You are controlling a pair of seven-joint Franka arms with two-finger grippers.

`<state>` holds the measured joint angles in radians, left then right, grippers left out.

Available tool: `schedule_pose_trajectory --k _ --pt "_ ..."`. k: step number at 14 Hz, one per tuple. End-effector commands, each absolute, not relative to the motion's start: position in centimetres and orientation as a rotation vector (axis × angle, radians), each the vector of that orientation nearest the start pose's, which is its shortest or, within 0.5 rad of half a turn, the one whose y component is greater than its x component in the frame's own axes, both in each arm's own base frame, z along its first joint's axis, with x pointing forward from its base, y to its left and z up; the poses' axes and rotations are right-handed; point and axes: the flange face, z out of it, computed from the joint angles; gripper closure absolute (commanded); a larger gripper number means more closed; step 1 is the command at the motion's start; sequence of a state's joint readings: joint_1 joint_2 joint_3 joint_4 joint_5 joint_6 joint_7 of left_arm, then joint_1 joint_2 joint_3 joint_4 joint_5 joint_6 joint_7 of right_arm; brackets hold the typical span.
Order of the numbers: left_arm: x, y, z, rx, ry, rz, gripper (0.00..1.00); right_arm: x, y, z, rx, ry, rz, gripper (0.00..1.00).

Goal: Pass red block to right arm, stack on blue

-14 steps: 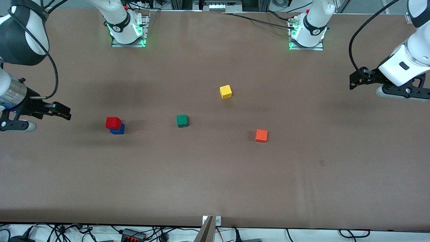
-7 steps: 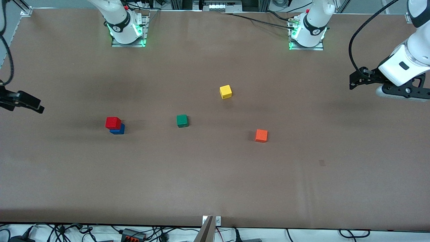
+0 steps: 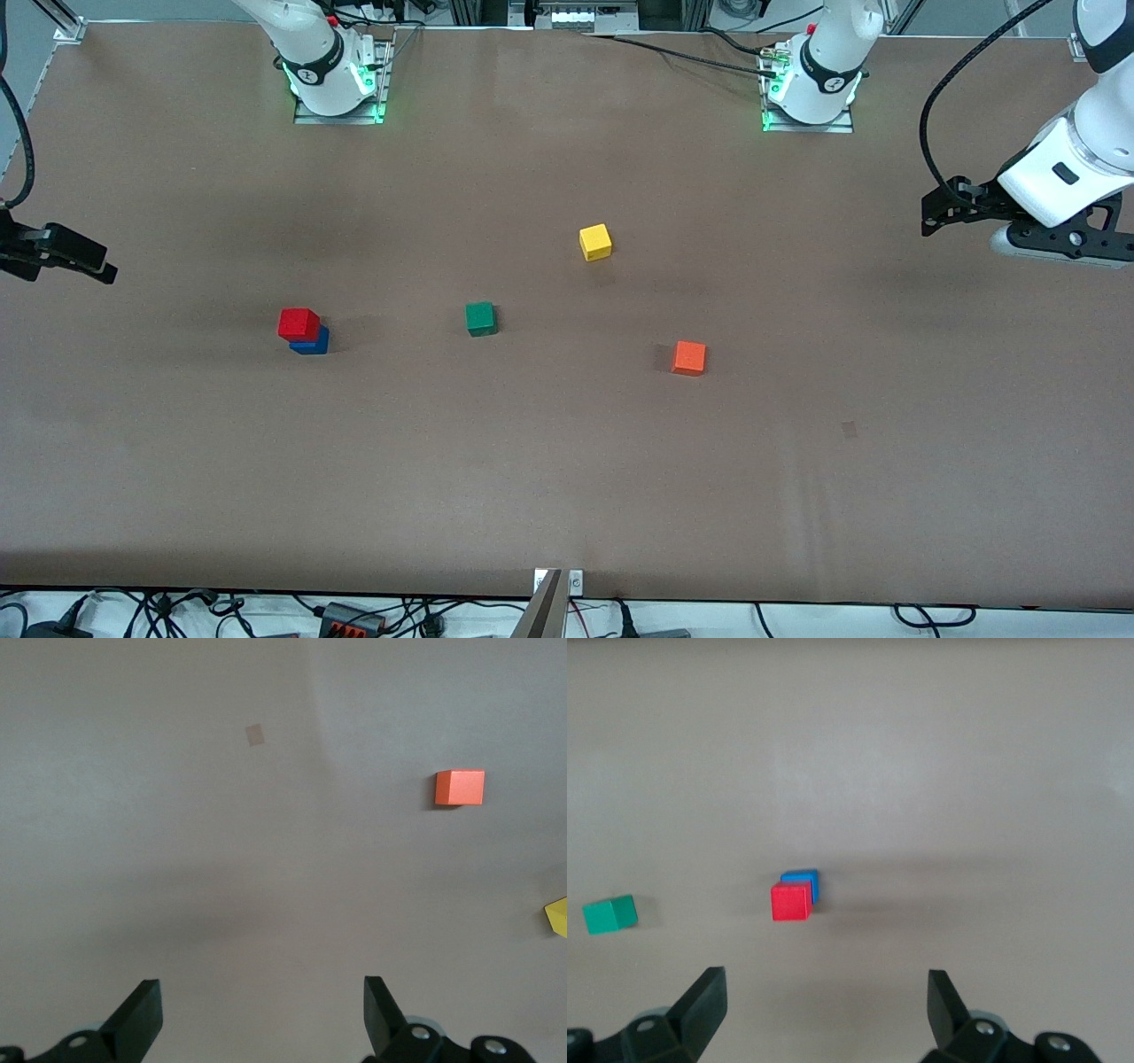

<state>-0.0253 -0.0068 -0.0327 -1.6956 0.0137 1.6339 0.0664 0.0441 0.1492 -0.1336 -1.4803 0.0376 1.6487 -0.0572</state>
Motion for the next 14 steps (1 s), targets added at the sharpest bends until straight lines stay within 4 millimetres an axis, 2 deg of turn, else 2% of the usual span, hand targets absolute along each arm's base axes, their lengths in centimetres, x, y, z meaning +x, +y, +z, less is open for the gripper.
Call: schedule_pose_trajectory --k 1,3,8,12,14 --pt "55.4 -3.0 58.1 -3.136 0.224 0.092 0.00 57.0 -4.4 58.7 -3.132 0.031 -0.042 0.00" --pt "55.4 -3.0 58.1 -3.136 0.224 0.094 0.00 56.1 -4.6 58.8 -3.150 0.028 -0.045 0.00" --pt "55.4 -3.1 58.1 -3.135 0.226 0.094 0.00 56.0 -4.3 59.2 -3.144 0.026 -0.036 0.00" --pt "55.4 -3.1 58.1 -3.136 0.226 0.092 0.00 56.3 -2.4 59.2 -3.150 0.030 -0.036 0.00" --pt "55.4 -3.1 58.1 -3.135 0.226 0.094 0.00 56.2 -2.5 59.2 -3.151 0.016 -0.033 0.00"
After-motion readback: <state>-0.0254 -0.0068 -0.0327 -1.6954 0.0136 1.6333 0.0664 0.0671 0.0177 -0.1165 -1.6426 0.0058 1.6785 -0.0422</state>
